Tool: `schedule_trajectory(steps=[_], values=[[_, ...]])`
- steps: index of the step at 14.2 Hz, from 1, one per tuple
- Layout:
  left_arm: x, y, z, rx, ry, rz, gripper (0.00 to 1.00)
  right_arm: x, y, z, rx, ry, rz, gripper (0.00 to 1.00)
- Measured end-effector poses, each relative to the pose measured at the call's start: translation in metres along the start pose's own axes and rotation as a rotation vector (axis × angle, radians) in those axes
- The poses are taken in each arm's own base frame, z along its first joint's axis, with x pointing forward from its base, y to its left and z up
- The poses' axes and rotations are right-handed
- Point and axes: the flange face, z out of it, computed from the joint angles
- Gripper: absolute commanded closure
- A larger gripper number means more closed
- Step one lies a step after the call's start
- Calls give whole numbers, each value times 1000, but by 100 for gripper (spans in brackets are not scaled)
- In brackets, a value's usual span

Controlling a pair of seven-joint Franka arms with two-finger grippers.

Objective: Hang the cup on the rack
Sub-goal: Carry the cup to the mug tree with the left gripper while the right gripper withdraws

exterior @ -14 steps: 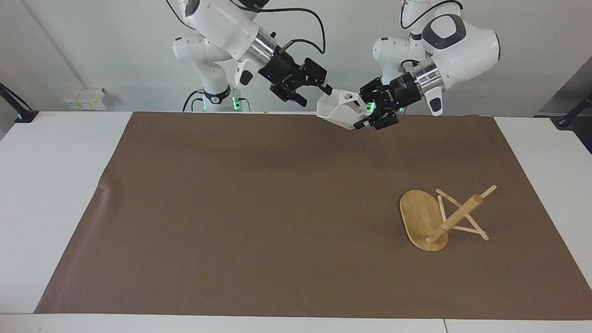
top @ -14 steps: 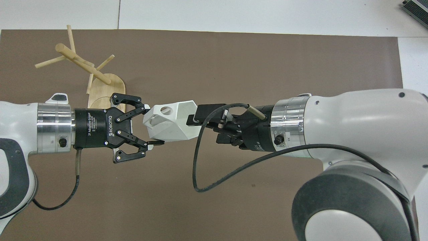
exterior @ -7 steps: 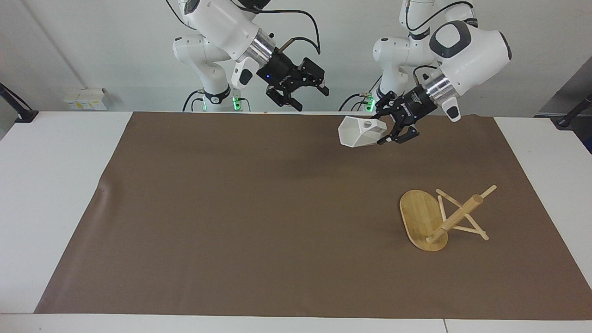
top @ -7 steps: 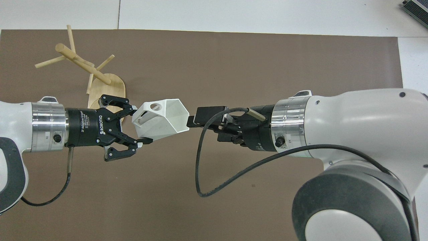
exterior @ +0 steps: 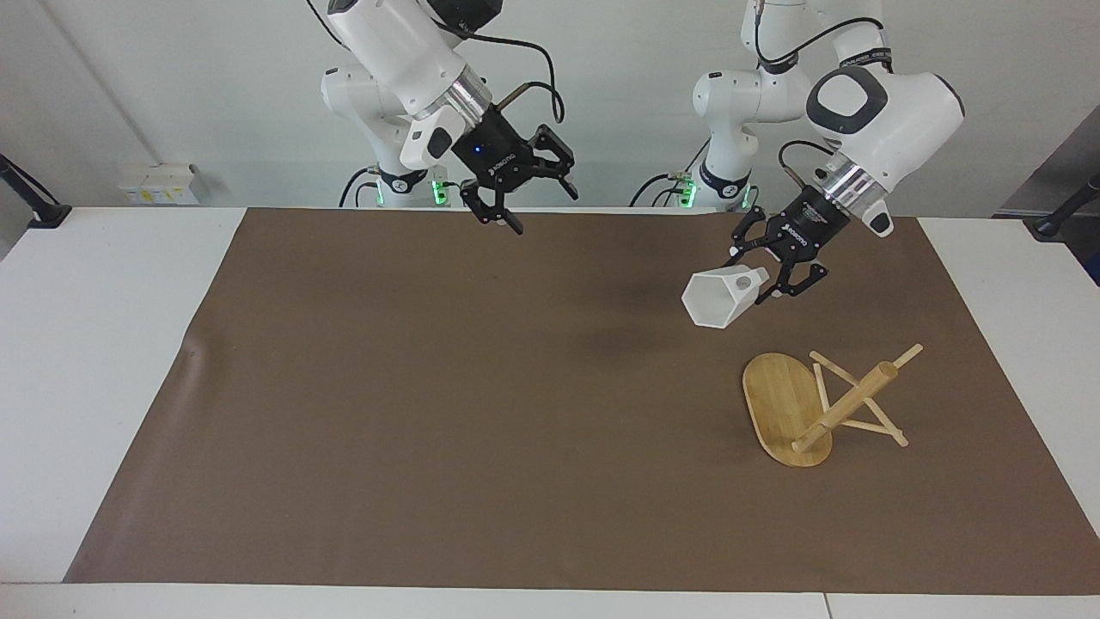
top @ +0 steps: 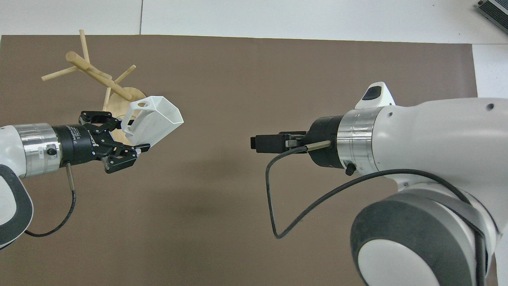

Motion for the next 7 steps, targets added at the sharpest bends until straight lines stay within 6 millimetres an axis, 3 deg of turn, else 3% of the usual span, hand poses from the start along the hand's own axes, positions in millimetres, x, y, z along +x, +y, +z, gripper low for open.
schedule_trajectory(steps=[3, 7], values=[[8, 10, 6, -58, -6, -83, 100, 4, 18, -3, -108, 1, -171, 0], [10, 22, 16, -133, -23, -163, 100, 13, 58, -18, -196, -33, -385, 0]])
